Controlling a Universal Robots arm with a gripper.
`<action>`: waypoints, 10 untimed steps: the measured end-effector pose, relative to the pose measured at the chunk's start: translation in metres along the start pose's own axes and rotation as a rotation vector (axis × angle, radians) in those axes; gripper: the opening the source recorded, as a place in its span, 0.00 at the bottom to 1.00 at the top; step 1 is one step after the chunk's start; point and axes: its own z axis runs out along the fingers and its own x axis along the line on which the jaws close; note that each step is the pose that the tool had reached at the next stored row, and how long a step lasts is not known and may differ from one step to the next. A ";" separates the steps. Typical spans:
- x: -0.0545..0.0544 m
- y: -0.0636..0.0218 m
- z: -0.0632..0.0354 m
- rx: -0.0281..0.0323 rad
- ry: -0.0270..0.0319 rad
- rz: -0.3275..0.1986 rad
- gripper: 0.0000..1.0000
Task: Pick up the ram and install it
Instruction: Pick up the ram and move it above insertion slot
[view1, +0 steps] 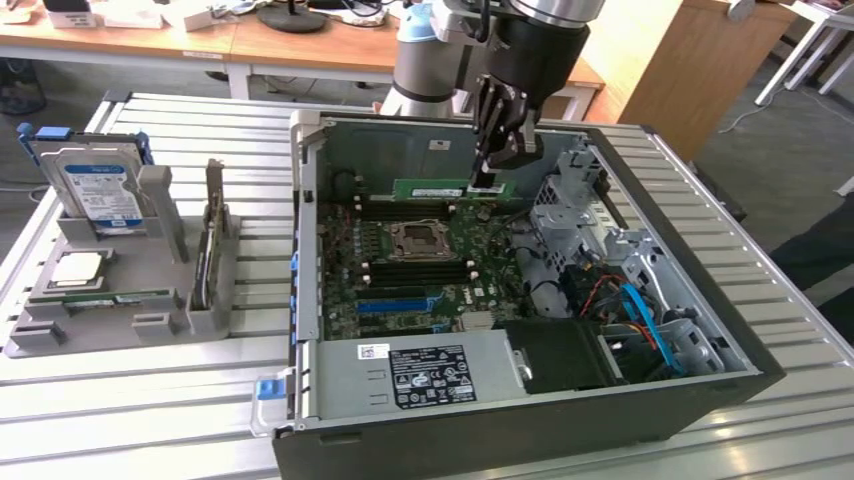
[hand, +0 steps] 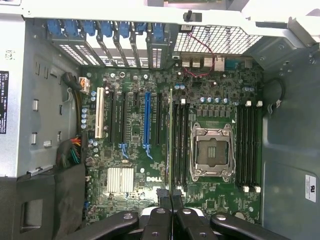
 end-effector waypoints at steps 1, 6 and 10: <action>0.000 0.0000 0.0000 0.0000 0.0000 0.000 0.12; -0.001 0.0006 0.0004 0.0002 -0.0001 0.000 0.12; -0.002 0.0012 0.0004 0.0002 0.0000 0.000 0.12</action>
